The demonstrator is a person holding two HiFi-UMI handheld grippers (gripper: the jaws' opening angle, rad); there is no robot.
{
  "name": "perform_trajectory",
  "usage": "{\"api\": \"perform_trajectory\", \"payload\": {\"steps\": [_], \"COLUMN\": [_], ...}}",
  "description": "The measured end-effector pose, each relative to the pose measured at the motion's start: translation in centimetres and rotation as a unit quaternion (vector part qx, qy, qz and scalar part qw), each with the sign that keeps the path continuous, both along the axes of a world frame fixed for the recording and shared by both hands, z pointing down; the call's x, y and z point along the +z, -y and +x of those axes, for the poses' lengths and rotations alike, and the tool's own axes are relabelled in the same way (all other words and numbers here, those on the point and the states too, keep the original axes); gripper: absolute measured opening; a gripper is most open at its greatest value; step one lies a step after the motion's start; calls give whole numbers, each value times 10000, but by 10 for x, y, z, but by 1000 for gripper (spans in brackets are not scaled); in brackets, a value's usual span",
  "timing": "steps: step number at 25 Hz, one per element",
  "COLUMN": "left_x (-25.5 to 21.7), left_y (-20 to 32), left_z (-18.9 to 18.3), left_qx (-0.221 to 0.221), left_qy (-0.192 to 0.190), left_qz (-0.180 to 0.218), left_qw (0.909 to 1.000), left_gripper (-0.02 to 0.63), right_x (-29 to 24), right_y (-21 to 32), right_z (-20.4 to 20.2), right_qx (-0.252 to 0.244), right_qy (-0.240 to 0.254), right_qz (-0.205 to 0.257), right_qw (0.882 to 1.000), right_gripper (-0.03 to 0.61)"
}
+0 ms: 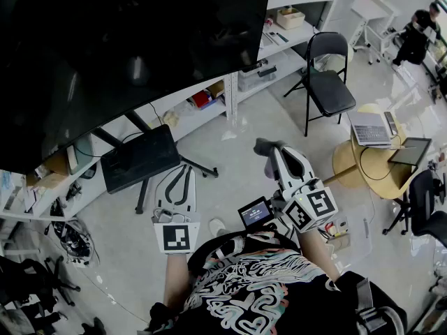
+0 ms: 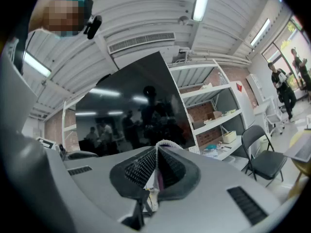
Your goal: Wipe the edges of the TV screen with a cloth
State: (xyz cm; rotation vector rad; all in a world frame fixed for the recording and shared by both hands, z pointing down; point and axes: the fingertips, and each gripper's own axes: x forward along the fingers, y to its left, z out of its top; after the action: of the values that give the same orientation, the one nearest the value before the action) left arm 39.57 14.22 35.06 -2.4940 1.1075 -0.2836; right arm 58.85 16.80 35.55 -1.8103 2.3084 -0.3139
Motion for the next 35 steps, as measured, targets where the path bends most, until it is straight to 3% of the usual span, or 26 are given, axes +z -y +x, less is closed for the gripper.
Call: {"api": "perform_trajectory", "payload": {"steps": [4,13,23,27,30,35], "left_x": [-2,3,-2,3,4,5], "left_y": [4,12,34,56,76,113], "left_z": [-8,-19,-37,-39,-36,-8], "left_qx": [-138,52,531,441,172,-67], "left_qy": [-633,-507,-460,-570,-985,-985], "left_qz": [-437,-553,-317,-374,-691,-744], "left_qw": [9969,9972,9970,9967,9926,9923], "left_gripper": [40,40,40,40,40,40], "right_x": [-4,-6,1,-2,-5,-5], "right_y": [-3,4,37,60,77,119], "right_z": [-9,-30,-33,-42,-46,-21], "right_qx": [126,13,609,534,378,307], "right_qy": [-307,-443,-908,-1080,-1090,-1440], "right_qz": [21,108,29,167,378,312], "right_qw": [9994,9990,9940,9926,9926,9886], "right_gripper": [37,37,37,37,37,37]}}
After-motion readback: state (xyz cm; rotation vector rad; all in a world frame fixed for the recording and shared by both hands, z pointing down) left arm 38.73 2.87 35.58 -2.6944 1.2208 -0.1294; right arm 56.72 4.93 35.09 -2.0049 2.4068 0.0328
